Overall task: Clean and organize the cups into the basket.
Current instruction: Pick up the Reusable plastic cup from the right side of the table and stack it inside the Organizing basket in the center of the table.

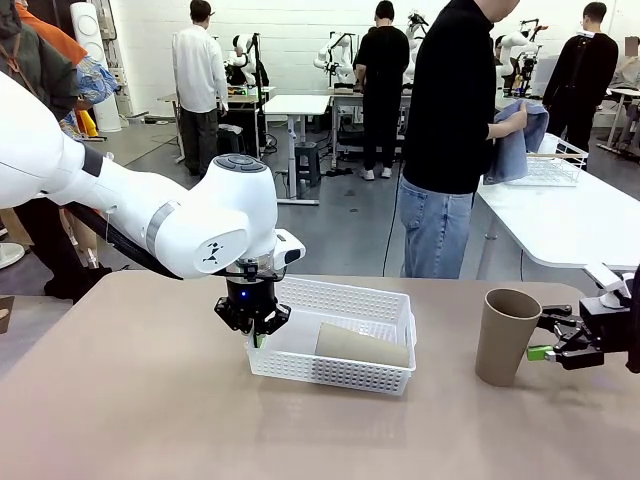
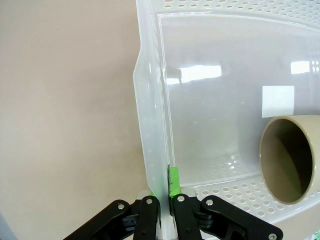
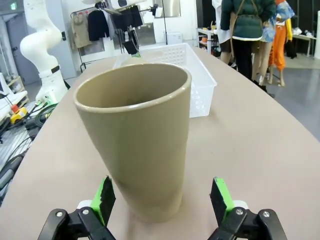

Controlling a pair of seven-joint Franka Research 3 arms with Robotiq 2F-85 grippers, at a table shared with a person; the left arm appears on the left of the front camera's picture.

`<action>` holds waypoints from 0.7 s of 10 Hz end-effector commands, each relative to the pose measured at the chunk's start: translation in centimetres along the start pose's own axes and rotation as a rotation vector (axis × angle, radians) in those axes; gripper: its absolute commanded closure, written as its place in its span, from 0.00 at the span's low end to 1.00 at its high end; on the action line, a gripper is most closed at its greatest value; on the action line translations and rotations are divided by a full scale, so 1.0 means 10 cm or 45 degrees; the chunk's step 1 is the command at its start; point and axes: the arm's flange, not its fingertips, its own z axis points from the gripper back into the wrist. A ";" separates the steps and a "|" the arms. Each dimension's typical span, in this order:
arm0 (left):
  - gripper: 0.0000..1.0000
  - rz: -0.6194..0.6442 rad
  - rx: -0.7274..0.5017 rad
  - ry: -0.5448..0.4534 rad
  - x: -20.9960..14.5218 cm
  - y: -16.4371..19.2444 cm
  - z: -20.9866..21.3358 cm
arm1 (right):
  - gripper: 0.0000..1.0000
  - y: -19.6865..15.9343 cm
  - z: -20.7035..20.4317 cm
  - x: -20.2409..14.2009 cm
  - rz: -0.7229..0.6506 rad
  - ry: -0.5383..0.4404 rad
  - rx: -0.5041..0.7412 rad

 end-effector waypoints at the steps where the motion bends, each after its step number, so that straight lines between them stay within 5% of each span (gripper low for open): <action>1: 1.00 -0.007 0.017 -0.014 0.00 -0.01 0.01 | 0.00 -0.11 -0.10 0.05 -0.029 0.053 0.041; 7: 1.00 -0.007 0.017 -0.014 0.00 -0.01 0.01 | 0.00 -0.16 -0.25 0.08 -0.054 0.121 0.143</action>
